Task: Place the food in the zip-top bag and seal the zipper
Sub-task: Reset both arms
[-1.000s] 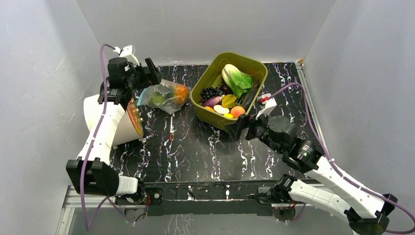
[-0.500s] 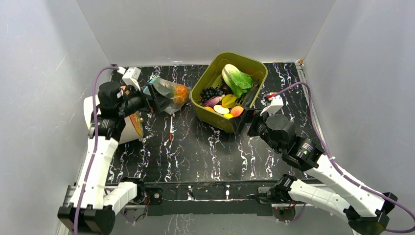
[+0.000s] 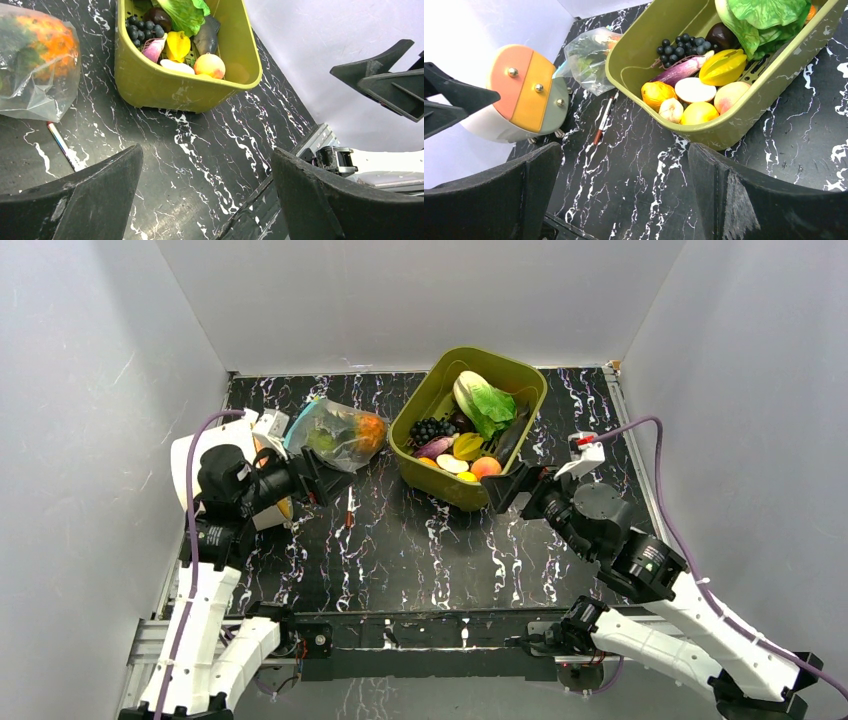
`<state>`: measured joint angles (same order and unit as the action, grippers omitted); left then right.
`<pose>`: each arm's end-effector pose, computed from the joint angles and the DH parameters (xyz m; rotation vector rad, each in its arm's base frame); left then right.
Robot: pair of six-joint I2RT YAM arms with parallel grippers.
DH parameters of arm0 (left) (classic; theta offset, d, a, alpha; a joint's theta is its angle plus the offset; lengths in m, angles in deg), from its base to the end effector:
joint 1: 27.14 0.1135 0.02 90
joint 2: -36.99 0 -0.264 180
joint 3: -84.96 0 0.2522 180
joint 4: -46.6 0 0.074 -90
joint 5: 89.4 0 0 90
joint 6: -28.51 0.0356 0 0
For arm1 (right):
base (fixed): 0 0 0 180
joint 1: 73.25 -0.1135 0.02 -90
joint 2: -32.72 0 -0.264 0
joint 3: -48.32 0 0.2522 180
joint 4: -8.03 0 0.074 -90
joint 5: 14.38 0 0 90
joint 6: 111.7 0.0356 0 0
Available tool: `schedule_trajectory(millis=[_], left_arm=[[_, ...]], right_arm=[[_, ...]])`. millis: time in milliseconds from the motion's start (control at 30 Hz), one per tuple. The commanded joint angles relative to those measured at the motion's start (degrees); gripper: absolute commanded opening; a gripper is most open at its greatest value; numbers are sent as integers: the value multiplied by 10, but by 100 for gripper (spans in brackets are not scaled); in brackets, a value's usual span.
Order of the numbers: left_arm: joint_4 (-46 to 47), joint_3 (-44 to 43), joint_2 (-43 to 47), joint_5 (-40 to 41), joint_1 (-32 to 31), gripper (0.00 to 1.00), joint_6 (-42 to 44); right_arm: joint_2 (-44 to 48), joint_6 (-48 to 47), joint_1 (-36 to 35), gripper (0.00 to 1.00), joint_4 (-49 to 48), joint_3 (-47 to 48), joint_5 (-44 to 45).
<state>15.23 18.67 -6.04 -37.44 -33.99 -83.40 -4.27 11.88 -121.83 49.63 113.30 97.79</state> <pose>0.1560 -0.0408 0.3788 0.2810 1.7501 -0.9330 0.0999 0.0929 0.3655 0.0406 1.8415 0.6723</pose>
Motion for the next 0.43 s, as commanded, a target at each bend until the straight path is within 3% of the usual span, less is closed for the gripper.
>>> schedule_trajectory(millis=[0,400], left_arm=[[16,4,-1,-10,-2,98,-13],[4,-13,-7,12,-2,98,-8]], right_arm=[[11,9,1,98,-30,6,4],[-12,10,2,98,-31,3,-4]])
